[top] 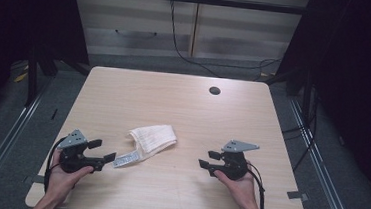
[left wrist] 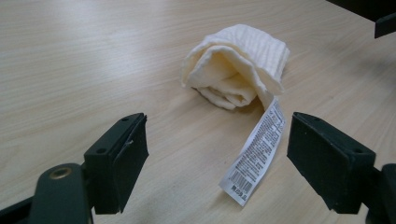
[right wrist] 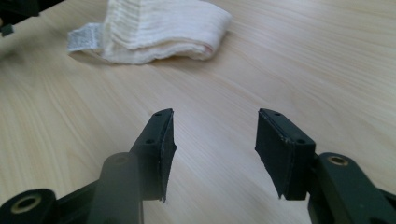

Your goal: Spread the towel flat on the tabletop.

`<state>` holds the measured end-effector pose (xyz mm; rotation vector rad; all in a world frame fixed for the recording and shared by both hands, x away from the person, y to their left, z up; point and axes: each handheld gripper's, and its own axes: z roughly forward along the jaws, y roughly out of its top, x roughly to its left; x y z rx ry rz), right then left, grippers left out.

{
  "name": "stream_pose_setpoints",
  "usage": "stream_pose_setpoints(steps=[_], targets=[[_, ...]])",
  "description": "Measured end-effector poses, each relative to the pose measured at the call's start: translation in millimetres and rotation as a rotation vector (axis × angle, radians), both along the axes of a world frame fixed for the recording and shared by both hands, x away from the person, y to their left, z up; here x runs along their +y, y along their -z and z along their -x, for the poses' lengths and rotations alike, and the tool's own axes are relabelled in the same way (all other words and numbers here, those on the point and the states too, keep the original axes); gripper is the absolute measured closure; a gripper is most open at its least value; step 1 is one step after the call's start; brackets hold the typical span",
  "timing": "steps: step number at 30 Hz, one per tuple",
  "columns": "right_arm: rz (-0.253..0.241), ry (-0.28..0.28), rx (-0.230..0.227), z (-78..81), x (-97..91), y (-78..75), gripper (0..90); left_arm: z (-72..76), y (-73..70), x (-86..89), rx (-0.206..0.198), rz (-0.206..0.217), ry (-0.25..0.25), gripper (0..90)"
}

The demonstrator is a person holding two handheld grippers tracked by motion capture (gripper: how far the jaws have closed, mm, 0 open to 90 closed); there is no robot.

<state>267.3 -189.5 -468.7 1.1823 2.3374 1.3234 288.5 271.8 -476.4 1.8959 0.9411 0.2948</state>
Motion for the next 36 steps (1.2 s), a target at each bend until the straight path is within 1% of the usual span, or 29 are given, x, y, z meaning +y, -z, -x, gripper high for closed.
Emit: stream_pose_setpoints(steps=[1, 2, 3, 5, 7, 8, 9, 11, 12, 13, 14, 16, 17, 19, 20, 22, 23, 24, 25, 28, 30, 31, 32, 34, 35, 36], targets=[[-0.004, -0.009, -0.001, -2.7, 4.5, -1.6, 47.7, -0.8, 0.4, 0.4, 0.005, -0.003, -0.001, 20.0], [-0.004, -0.009, -0.001, -2.7, 4.5, -1.6, 47.7, -0.8, 0.4, 0.4, 0.005, -0.003, -0.001, 20.1], [0.006, -0.035, -0.007, -10.5, 16.0, -4.6, 46.3, -2.0, 1.0, 0.8, 0.007, -0.008, -0.003, 20.3], [0.013, -0.049, -0.003, -18.6, 25.2, -5.8, 44.4, -2.1, 1.5, 1.1, 0.008, -0.006, -0.003, 20.7], [0.018, -0.063, 0.004, -30.9, 36.0, -5.4, 41.9, -1.8, 1.9, 1.3, 0.013, -0.002, -0.004, 21.3], [0.018, -0.063, 0.004, -30.9, 36.0, -5.4, 41.9, -1.8, 1.9, 1.3, 0.013, -0.002, -0.004, 21.4], [0.022, -0.072, 0.014, -42.3, 45.2, -4.2, 39.5, -2.1, 2.2, 1.9, 0.012, -0.005, -0.004, 21.4], [0.032, -0.078, 0.016, -53.1, 53.6, -3.0, 38.9, -2.0, 2.1, 2.3, 0.015, -0.001, -0.002, 21.4], [0.032, -0.083, 0.016, -56.8, 56.5, -2.5, 38.9, -2.0, 2.1, 2.3, 0.015, -0.001, -0.002, 21.4], [0.032, -0.083, 0.016, -56.8, 56.5, -2.5, 38.9, -1.8, 2.0, 2.7, 0.014, 0.002, 0.0, 21.4], [0.038, -0.093, 0.019, -67.0, 65.2, -1.4, 39.8, -1.4, 1.9, 2.7, 0.011, 0.003, -0.001, 21.4], [0.04, -0.094, 0.017, -70.0, 67.9, -1.1, 40.7, -1.3, 2.0, 2.7, 0.011, 0.005, 0.0, 21.4], [0.046, -0.11, 0.02, -80.0, 75.4, 0.1, 43.4, -1.6, 2.0, 2.7, 0.011, 0.003, 0.0, 21.4], [0.051, -0.116, 0.026, -87.4, 80.6, 1.3, 45.6, -1.4, 2.0, 2.7, 0.011, 0.005, -0.002, 21.3], [0.049, -0.124, 0.044, -92.2, 84.0, 2.7, 46.0, -1.2, 1.9, 2.6, 0.011, 0.007, -0.004, 21.4], [0.056, -0.128, 0.046, -94.8, 85.7, 3.7, 45.9, -1.1, 1.8, 2.9, 0.009, 0.007, -0.003, 21.4], [0.069, -0.123, 0.054, -102.0, 89.8, 6.3, 45.8, -1.2, 1.9, 3.0, 0.01, 0.007, -0.004, 21.4], [0.072, -0.124, 0.058, -105.5, 90.9, 7.5, 45.8, -1.5, 2.1, 3.1, 0.011, 0.006, -0.004, 21.4], [0.072, -0.124, 0.058, -105.5, 90.9, 7.5, 45.8, -1.8, 2.3, 3.1, 0.012, 0.005, -0.004, 21.4], [0.08, -0.116, 0.07, -117.3, 97.8, 13.4, 42.5, -1.3, 2.1, 3.2, 0.011, 0.006, -0.002, 21.4], [0.089, -0.105, 0.067, -120.5, 101.3, 16.4, 39.6, -1.2, 1.9, 3.4, 0.01, 0.007, -0.004, 21.3], [0.089, -0.105, 0.067, -120.5, 101.3, 16.4, 39.6, -1.2, 1.9, 3.4, 0.01, 0.01, -0.005, 21.3], [0.085, -0.111, 0.081, -121.8, 105.1, 21.1, 42.9, -1.2, 1.7, 3.9, 0.01, 0.013, -0.005, 21.3], [0.109, -0.125, 0.082, -121.7, 107.8, 25.7, 50.2, -1.1, 1.8, 4.2, 0.009, 0.015, -0.005, 21.3], [0.113, -0.124, 0.091, -121.1, 108.6, 27.9, 56.5, -0.9, 1.8, 4.5, 0.01, 0.017, -0.004, 21.3], [0.112, -0.129, 0.083, -120.1, 108.0, 28.7, 63.5, -0.9, 1.9, 4.5, 0.011, 0.017, -0.005, 21.3]])
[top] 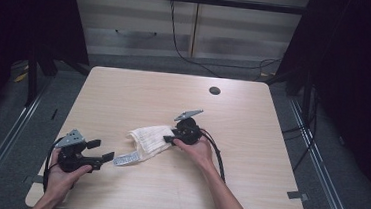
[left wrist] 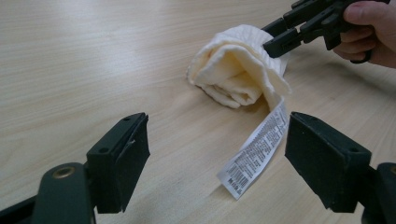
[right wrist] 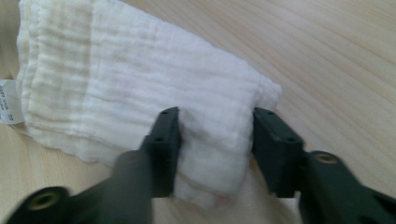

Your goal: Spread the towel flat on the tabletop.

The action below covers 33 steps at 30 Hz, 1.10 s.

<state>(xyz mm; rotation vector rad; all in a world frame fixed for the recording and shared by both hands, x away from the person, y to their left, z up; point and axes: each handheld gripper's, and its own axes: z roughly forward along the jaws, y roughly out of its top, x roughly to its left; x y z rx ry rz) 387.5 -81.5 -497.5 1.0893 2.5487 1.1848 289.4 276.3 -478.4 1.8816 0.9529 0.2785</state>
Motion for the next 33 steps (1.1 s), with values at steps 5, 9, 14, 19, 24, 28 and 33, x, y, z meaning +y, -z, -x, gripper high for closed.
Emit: stream_pose_setpoints(steps=[5, 9, 14, 19, 24, 28, 33], targets=[[0.002, 0.014, -0.01, 3.2, -4.9, -0.6, 80.3, 0.3, 0.2, -0.2, 0.002, 0.002, -0.001, 21.3], [0.0, 0.022, 0.006, 7.3, -14.5, -0.2, 83.2, 0.6, 0.3, 0.0, 0.003, 0.0, -0.003, 21.3], [0.005, 0.044, 0.013, 21.4, -33.2, -1.0, 83.6, 0.2, 0.8, 0.2, 0.005, -0.006, 0.0, 21.3], [0.01, 0.077, 0.029, 38.0, -54.9, -1.7, 83.7, -0.1, 1.4, -1.2, 0.006, -0.013, 0.0, 21.3], [-0.017, 0.137, 0.042, 60.9, -83.5, 0.0, 83.7, -0.6, 2.3, -1.4, 0.013, -0.011, 0.001, 21.2], [-0.001, 0.154, 0.042, 72.2, -98.3, -1.5, 83.6, -0.6, 2.4, -1.8, 0.012, -0.015, 0.005, 21.2], [-0.009, 0.164, 0.036, 87.5, -111.2, -1.2, 79.3, -0.9, 2.9, -2.4, 0.014, -0.016, 0.003, 21.2]])
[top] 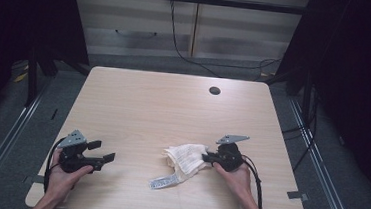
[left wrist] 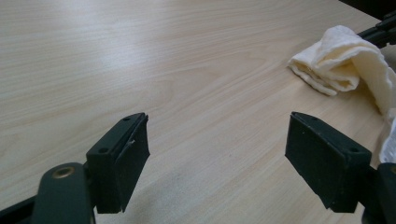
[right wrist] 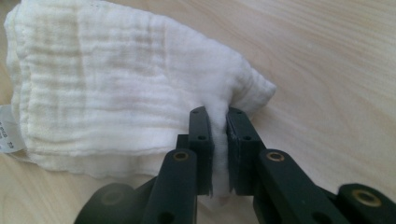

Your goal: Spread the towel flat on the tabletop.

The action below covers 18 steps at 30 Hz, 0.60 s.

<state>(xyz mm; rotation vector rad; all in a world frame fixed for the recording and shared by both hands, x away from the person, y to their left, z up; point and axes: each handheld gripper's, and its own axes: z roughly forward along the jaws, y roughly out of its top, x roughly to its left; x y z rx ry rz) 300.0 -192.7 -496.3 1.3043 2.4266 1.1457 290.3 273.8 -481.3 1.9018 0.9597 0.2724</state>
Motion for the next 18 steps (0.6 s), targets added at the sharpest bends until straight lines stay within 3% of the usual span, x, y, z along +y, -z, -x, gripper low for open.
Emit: stream_pose_setpoints(steps=[4, 5, 6, 9, 13, 14, 15, 16, 18], targets=[[-0.029, -0.006, -0.033, 2.3, -6.2, -1.0, 64.3, 0.3, -0.3, -0.1, -0.003, -0.001, 0.004, 21.2], [-0.029, -0.006, -0.033, 2.3, -6.2, -1.0, 64.3, 0.3, -0.3, -0.1, -0.003, -0.001, 0.004, 21.2], [-0.067, 0.0, -0.066, 4.8, -9.3, -10.2, 58.0, 0.0, -0.2, 0.3, -0.002, 0.0, 0.001, 21.2], [-0.085, 0.001, -0.117, 13.4, -9.0, -25.4, 50.9, -0.2, 0.2, 0.6, 0.001, 0.0, -0.001, 21.2], [-0.122, -0.071, -0.145, 27.6, 1.1, -38.0, 55.2, 0.2, 0.0, -0.2, 0.0, -0.001, 0.003, 21.2], [-0.132, -0.108, -0.133, 30.8, 6.7, -37.2, 58.9, 0.1, 0.1, -0.3, 0.0, -0.003, 0.005, 21.2], [-0.132, -0.108, -0.133, 30.8, 6.7, -37.2, 58.9, 0.1, 0.1, -0.3, 0.0, -0.003, 0.005, 21.2], [-0.124, -0.155, -0.116, 34.4, 17.0, -32.7, 64.6, 0.0, 0.1, -0.6, 0.001, -0.006, 0.006, 21.2], [-0.124, -0.21, -0.091, 34.7, 25.9, -27.0, 67.6, -0.1, 0.1, -0.9, 0.001, -0.004, 0.007, 21.1]])
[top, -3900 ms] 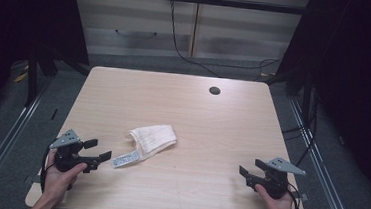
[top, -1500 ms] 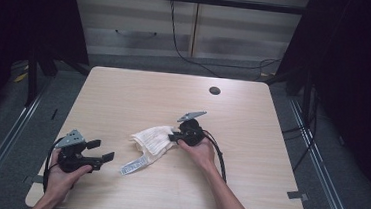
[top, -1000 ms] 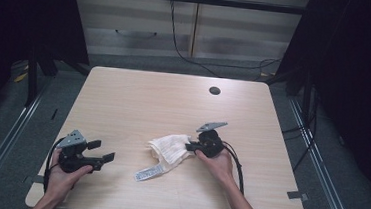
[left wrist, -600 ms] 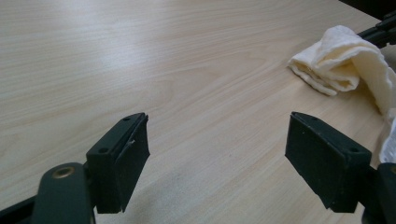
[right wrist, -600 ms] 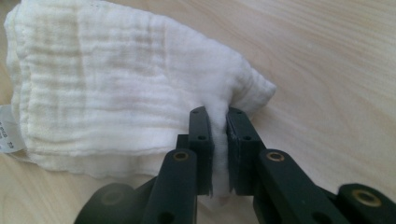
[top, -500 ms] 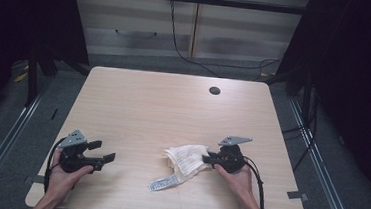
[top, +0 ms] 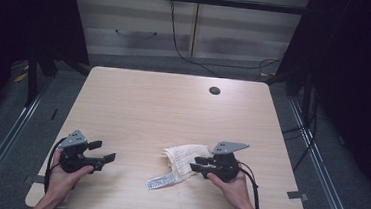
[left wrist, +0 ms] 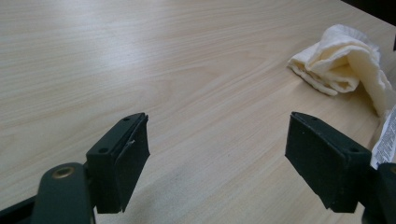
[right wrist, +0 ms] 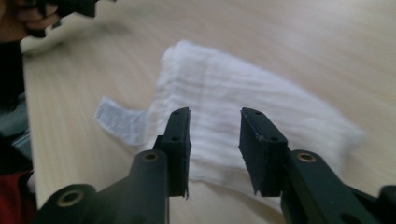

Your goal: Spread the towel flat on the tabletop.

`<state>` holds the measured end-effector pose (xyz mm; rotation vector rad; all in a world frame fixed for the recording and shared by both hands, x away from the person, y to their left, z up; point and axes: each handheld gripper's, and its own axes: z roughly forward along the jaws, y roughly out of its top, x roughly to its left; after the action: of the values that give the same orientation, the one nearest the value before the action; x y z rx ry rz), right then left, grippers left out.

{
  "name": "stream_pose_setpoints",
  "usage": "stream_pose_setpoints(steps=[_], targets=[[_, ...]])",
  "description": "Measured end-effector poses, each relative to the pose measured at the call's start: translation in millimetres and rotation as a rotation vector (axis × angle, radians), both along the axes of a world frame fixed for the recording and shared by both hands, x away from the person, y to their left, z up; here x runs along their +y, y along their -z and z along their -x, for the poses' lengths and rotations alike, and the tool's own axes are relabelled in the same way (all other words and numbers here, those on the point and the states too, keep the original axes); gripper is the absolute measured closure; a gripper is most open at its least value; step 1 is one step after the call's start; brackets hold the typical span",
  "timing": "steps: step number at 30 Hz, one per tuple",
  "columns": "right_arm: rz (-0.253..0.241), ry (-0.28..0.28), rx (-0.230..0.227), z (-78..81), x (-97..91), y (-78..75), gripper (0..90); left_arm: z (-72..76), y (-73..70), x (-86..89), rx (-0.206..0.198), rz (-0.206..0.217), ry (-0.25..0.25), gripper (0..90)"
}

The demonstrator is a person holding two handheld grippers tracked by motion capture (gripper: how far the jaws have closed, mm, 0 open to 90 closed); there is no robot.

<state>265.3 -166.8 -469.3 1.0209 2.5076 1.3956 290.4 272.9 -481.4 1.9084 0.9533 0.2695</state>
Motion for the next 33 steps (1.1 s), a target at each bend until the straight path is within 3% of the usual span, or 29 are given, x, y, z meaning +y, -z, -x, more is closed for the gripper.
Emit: stream_pose_setpoints(steps=[4, 9, 16, 19, 23, 24, 25, 33], targets=[[0.008, -0.037, 0.016, -2.4, 10.7, 6.6, 70.2, -1.0, 0.8, -0.7, 0.005, 0.003, -0.003, 20.9], [0.057, -0.082, 0.011, -5.7, 33.0, 13.4, 62.5, 0.0, 0.6, -0.5, 0.001, -0.007, 0.003, 20.9], [0.114, -0.108, 0.039, -11.0, 41.1, 27.7, 58.1, -0.1, 0.6, -0.2, 0.001, -0.006, 0.002, 20.9], [0.126, -0.118, 0.024, -8.7, 45.3, 33.0, 58.5, -0.3, 0.7, -0.1, 0.001, -0.004, 0.002, 20.9], [0.177, -0.099, -0.014, -7.8, 47.2, 31.8, 73.1, -0.1, 0.9, -0.7, 0.003, -0.005, 0.004, 20.9], [0.177, -0.099, -0.014, -7.8, 47.2, 31.8, 73.1, 0.0, 0.7, -0.7, 0.001, -0.007, 0.006, 20.9], [0.176, -0.087, -0.008, -9.2, 45.6, 31.9, 81.2, 0.3, 0.6, -0.8, 0.0, -0.006, 0.006, 20.9], [0.134, -0.081, 0.001, -11.1, 42.1, 28.1, 86.8, -0.1, 0.5, 0.1, 0.003, 0.0, 0.002, 20.9]])
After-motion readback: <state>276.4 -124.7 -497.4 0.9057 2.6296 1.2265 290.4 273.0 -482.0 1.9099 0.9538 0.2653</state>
